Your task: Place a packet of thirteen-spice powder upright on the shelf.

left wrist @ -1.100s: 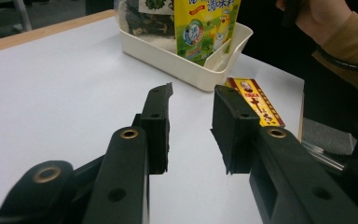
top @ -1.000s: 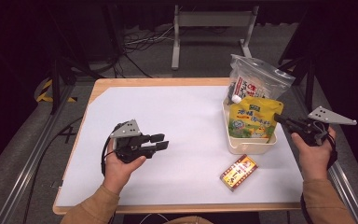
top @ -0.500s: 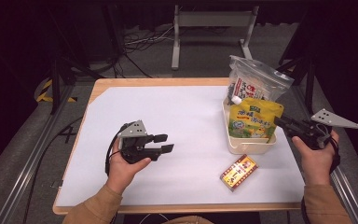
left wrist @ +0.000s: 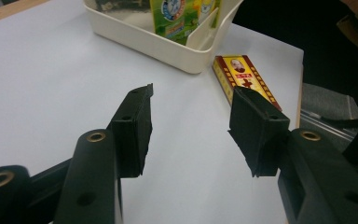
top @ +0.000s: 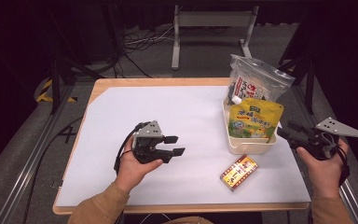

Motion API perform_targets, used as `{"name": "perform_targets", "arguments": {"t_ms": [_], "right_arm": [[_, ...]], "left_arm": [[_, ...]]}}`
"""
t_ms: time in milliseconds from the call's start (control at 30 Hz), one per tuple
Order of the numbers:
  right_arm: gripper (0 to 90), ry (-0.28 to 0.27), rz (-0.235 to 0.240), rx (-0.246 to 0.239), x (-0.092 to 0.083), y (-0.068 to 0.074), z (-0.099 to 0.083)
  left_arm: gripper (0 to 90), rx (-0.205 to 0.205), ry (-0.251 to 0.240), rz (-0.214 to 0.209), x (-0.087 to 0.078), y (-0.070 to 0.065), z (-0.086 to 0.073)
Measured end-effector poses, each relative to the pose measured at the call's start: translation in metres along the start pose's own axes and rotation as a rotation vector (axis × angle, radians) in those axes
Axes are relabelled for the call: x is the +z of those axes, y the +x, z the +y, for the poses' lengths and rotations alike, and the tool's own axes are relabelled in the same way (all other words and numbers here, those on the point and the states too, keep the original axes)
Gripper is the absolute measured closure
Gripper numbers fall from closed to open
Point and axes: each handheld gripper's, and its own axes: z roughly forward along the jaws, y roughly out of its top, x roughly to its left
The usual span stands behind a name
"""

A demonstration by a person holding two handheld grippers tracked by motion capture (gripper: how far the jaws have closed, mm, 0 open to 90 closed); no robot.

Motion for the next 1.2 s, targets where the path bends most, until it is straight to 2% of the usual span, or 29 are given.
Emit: {"name": "perform_targets", "arguments": {"t_ms": [233,600,633,867,967,1100,1200], "right_arm": [[44.3,0.014,-0.023,0.008,-0.012,0.0,-0.004],[41.6,0.043,-0.039,0.02,-0.016,-0.002,-0.01],[41.4,0.046,-0.041,0.011,-0.016,-0.003,-0.01],[41.2,0.052,-0.043,0.009,-0.015,-0.004,-0.01],[42.1,0.064,-0.032,0.007,-0.013,-0.004,-0.011],[45.4,0.094,-0.022,-0.028,-0.014,-0.002,-0.01],[45.7,0.11,-0.014,-0.036,-0.014,0.0,-0.01]], "left_arm": [[47.8,0.004,0.031,-0.038,0.017,-0.004,0.011],[43.7,0.007,0.084,-0.083,0.046,-0.013,0.023],[42.9,-0.016,0.087,-0.099,0.052,-0.015,0.024],[41.2,-0.061,0.098,-0.143,0.072,-0.017,0.026],[41.0,-0.06,0.113,-0.153,0.081,-0.019,0.027],[40.4,-0.062,0.131,-0.165,0.091,-0.022,0.027],[39.9,-0.07,0.144,-0.171,0.097,-0.024,0.026]]}}
